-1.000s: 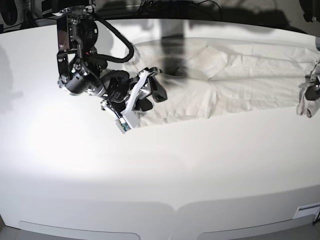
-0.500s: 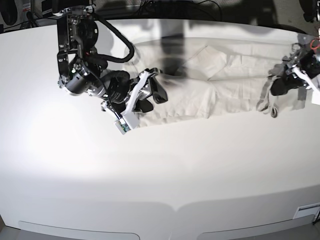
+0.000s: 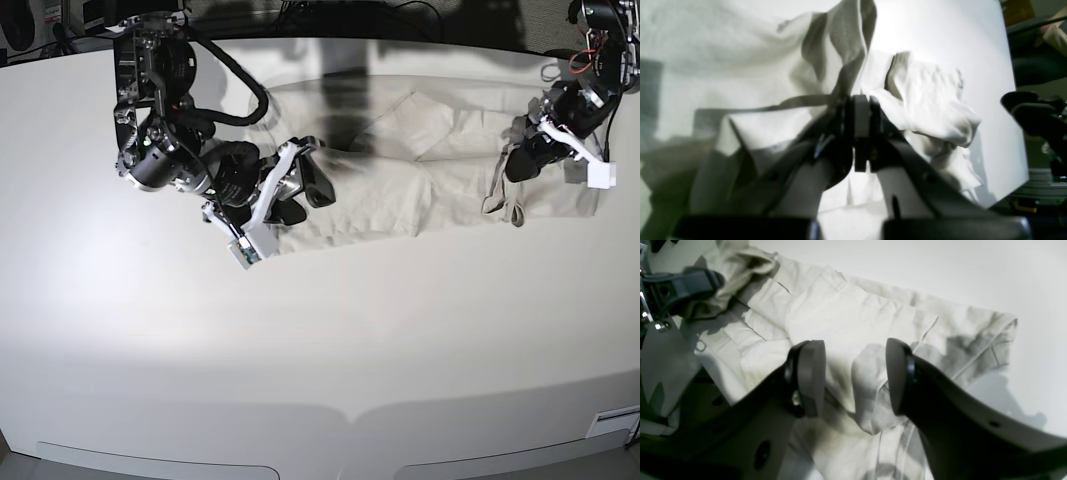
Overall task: Fold the T-shirt properly
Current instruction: 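Grasp the shirt's opposite side with the left gripper and fold it inward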
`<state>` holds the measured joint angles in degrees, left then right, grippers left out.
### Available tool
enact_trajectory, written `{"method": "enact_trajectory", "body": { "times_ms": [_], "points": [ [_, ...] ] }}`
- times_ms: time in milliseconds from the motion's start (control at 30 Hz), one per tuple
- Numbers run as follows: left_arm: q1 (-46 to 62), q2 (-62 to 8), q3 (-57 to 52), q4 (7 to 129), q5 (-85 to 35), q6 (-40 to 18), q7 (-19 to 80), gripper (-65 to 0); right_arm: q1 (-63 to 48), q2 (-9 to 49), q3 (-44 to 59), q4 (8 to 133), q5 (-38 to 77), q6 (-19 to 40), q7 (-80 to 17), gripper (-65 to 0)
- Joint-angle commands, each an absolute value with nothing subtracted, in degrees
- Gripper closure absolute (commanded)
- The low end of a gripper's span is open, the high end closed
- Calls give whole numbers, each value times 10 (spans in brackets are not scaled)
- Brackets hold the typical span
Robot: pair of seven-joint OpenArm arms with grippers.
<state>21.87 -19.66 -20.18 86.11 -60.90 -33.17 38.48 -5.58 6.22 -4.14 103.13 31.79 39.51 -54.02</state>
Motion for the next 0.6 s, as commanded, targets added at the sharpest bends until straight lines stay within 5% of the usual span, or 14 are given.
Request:
{"method": "enact_trajectory", "body": {
  "times_ms": [0,100,167,233,567],
  "points": [
    [214,-202,-206,871,-619,-338,368,0,-48,62,-40,1042,330,400,-527,-295],
    [205,-200,-206,871,-619,-339,359,0,-48,62,-40,1042,330,400,-527,-295],
    [195,-200,-206,871,-619,-339,359,-176,-48,62,-40,1042,330,400,-527,-295],
    [183,-200,-206,872,-619,-348,360,-276,-48,62,-40,1042,330,400,-527,-295],
    [195,-227,-235,988,-554,-377,411,-283,-48,62,-40,1042,329,400,-529,-295]
  ]
}}
